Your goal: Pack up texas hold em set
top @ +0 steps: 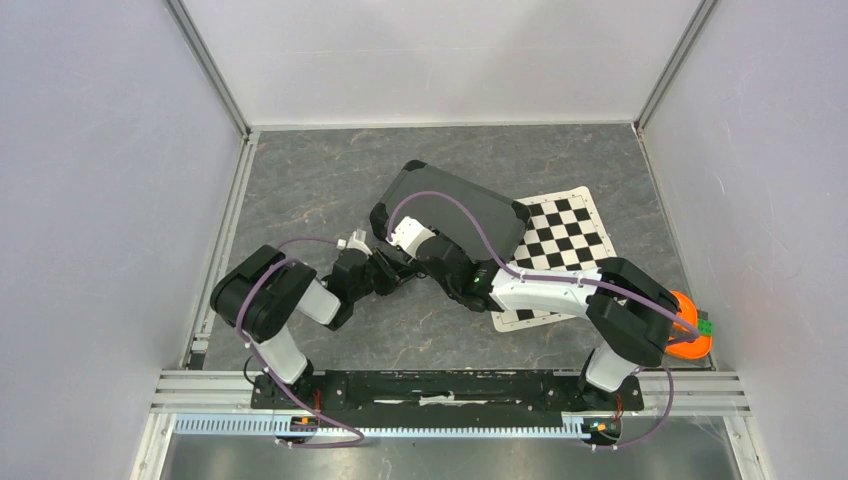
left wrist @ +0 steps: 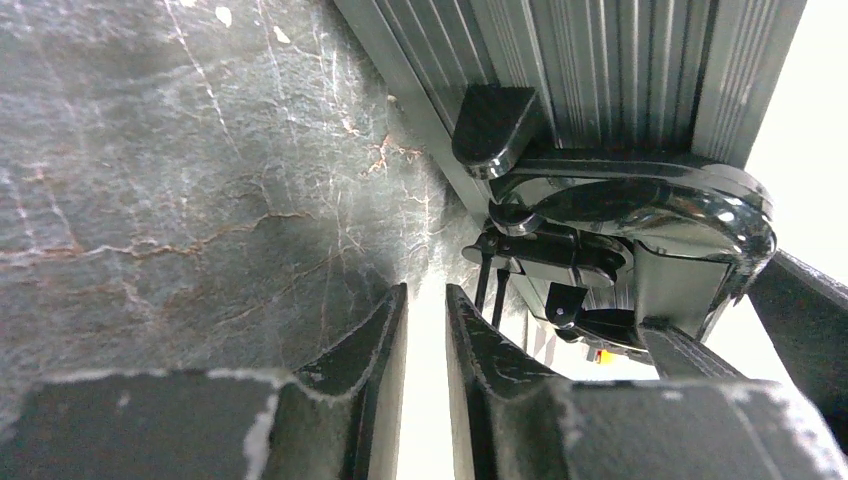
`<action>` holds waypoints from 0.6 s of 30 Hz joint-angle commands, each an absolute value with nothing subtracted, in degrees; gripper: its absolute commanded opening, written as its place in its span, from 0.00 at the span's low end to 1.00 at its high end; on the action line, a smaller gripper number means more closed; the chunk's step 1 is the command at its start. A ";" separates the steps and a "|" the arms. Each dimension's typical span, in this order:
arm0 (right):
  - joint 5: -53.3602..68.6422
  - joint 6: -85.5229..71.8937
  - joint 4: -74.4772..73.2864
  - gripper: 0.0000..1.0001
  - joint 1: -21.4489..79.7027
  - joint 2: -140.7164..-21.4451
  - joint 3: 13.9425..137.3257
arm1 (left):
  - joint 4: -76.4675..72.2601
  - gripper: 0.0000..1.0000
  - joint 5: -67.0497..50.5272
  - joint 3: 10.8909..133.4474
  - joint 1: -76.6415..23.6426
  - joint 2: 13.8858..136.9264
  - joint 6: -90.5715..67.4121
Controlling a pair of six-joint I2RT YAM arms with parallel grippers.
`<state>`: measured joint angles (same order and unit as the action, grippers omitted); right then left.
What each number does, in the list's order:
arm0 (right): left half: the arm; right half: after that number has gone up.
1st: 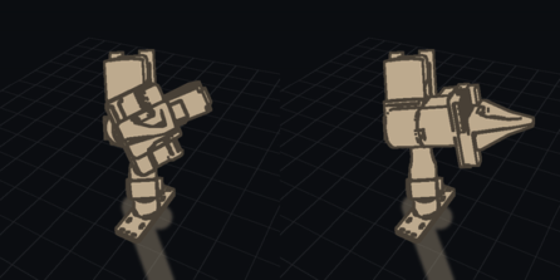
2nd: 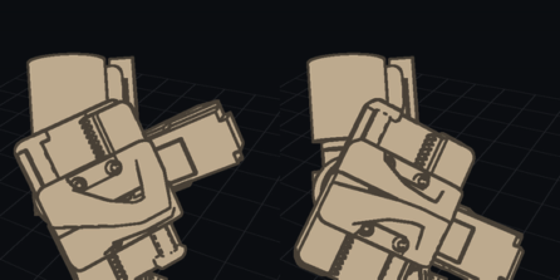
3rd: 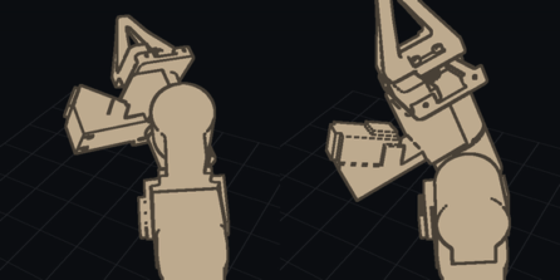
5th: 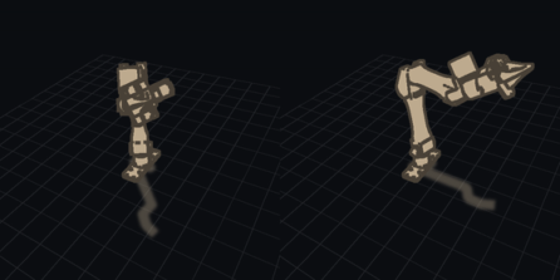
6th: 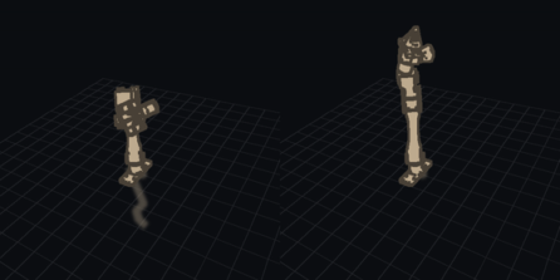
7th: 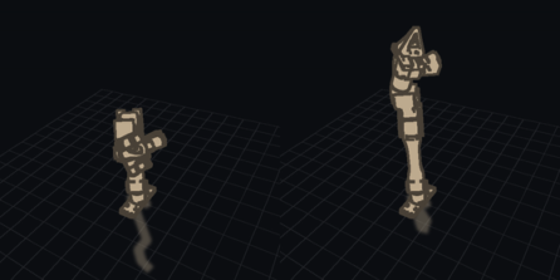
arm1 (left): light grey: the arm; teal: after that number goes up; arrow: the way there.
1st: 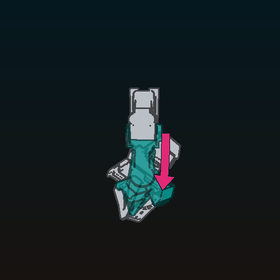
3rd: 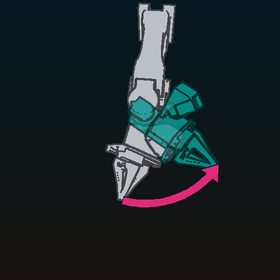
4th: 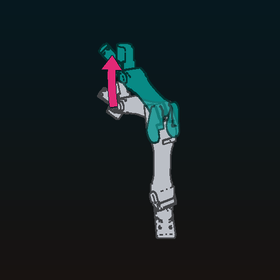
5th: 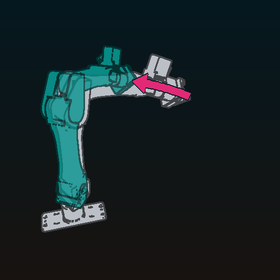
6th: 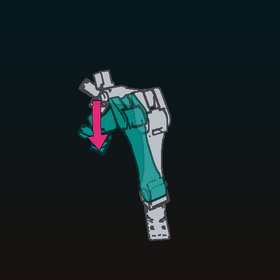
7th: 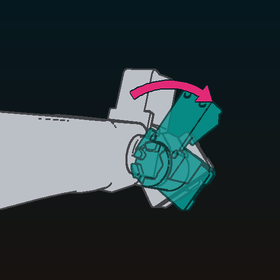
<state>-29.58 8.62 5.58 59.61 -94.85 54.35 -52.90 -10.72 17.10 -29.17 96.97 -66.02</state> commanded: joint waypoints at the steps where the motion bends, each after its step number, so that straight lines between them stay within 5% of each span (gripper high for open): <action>1: -25.22 3.52 -2.36 0.43 58.23 -98.13 50.80 | -58.53 0.27 -10.86 15.64 -28.49 99.43 -68.73; 18: -24.60 3.52 -2.64 0.43 58.01 -97.58 50.71 | -66.15 0.30 -12.12 12.58 -26.01 101.12 -71.00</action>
<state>-28.93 8.47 6.15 59.35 -94.43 53.84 -60.36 -11.29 14.24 -26.70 99.26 -68.66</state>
